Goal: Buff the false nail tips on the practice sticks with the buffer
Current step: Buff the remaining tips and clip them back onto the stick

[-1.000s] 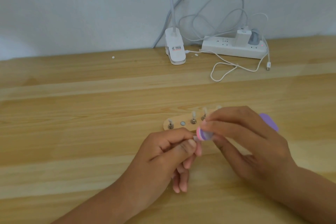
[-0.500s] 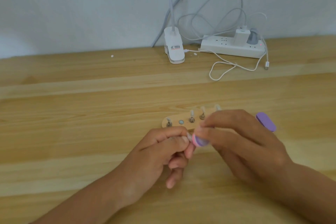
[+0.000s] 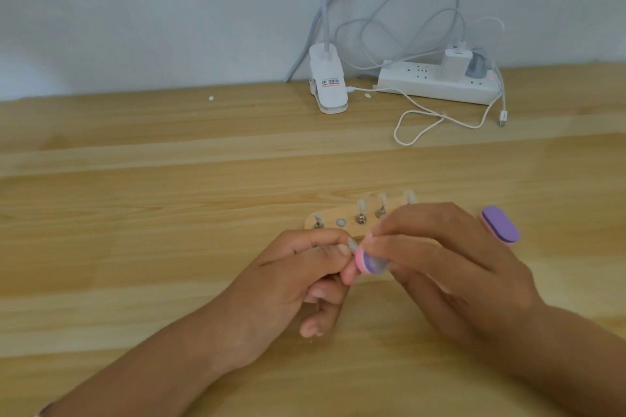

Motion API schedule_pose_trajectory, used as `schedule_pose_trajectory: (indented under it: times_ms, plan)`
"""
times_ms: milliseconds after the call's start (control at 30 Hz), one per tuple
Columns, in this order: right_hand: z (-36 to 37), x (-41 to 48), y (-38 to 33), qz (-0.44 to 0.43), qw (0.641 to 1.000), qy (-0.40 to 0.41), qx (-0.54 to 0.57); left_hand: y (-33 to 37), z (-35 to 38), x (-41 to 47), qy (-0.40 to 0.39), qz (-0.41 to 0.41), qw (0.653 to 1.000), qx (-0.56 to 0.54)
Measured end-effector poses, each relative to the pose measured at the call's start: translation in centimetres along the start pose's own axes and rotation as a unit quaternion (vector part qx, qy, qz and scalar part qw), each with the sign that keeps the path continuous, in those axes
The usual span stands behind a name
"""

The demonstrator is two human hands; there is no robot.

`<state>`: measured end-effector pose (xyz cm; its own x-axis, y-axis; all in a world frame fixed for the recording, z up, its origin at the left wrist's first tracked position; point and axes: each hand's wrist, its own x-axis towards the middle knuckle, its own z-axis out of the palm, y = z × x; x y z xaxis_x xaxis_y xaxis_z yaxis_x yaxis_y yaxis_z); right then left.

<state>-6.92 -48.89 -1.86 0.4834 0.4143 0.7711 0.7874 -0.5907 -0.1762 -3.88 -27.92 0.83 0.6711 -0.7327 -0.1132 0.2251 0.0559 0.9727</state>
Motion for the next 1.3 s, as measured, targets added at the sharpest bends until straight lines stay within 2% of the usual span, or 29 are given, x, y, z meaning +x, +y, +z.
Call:
schedule_pose_trajectory:
  times_ms: [167,267,333,400,467,633,767,900,1000,1167,1300]
  plan:
    - [0.2,-0.2,-0.4,-0.022,1.000,-0.003,-0.001,0.1,0.1,0.0,-0.002,0.005,1.000,0.003]
    - [-0.2,0.4,0.0,0.024,1.000,0.006,-0.013,0.2,0.0,-0.1,-0.005,-0.001,1.000,0.005]
    - [-0.1,0.6,-0.6,0.051,0.998,0.005,0.028,0.1,0.0,0.0,-0.004,-0.001,1.000,0.009]
    - [0.0,0.7,-1.0,0.095,0.992,-0.024,0.080,0.0,-0.1,0.0,0.002,0.000,1.000,0.009]
    - [0.0,1.0,-1.0,0.107,0.991,-0.038,0.070,-0.1,0.0,-0.1,0.002,0.003,1.000,0.007]
    - [0.3,0.4,-1.1,0.009,0.999,0.010,0.037,-0.4,-0.1,0.0,0.004,0.019,1.000,0.011]
    - [0.0,0.2,-0.5,0.038,0.999,0.013,0.028,-0.6,0.0,-0.1,0.007,0.031,0.999,0.025]
    - [-0.2,0.1,-0.8,0.000,1.000,-0.005,0.020,-0.7,0.4,0.0,0.019,0.044,0.997,0.052]
    - [-0.8,0.3,-0.4,0.033,0.999,-0.016,0.023,-0.7,0.5,-0.1,0.018,0.044,0.996,0.069]
    - [-0.3,0.0,-1.2,-0.023,0.999,-0.039,0.013,-0.8,0.5,0.0,0.021,0.041,0.996,0.075]
    - [-0.5,0.3,-0.4,0.019,1.000,-0.005,0.018,-0.9,0.4,-0.1,0.018,0.048,0.995,0.087]
